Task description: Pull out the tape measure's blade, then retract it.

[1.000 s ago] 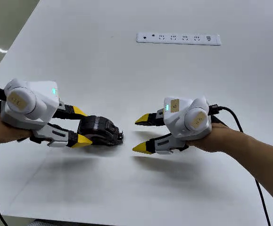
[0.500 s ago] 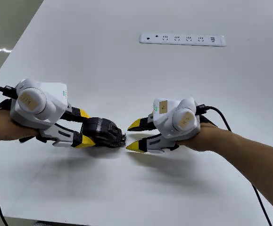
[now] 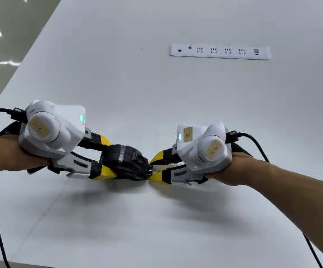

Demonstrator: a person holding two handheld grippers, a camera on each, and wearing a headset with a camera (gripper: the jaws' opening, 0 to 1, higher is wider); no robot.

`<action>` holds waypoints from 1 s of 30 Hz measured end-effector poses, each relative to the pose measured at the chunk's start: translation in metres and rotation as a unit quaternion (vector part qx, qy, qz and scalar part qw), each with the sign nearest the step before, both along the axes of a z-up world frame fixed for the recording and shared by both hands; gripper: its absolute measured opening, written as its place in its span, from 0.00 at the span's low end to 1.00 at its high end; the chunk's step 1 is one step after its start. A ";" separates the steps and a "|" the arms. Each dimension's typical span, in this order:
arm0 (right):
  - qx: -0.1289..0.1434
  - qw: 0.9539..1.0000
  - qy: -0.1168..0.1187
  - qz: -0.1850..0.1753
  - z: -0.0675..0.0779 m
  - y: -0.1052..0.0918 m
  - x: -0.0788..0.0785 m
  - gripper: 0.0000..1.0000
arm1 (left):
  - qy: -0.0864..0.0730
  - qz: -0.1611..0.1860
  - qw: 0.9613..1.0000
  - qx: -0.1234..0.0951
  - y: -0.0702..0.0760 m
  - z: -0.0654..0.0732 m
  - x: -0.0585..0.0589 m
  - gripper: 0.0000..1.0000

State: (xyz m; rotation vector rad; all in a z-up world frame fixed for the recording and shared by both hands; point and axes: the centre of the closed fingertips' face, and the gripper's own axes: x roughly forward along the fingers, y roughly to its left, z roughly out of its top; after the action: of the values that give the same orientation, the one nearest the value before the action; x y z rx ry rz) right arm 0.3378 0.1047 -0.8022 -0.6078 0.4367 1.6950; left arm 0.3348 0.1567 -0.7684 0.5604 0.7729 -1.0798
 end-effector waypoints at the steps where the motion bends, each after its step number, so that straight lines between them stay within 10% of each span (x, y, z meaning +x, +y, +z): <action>1: 0.000 1.000 0.001 -0.002 0.000 0.001 0.001 0.12 | 0.001 0.000 1.000 0.000 0.000 0.000 0.000 0.26; 30: -0.003 1.000 -0.003 0.002 -0.001 -0.001 0.001 0.07 | 0.010 -0.006 1.000 0.002 0.001 -0.002 0.001 0.24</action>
State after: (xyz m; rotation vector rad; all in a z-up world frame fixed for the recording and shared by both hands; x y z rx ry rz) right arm 0.3390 0.1042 -0.8029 -0.6188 0.4361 1.6948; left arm 0.3363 0.1577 -0.7701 0.5595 0.7903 -1.0966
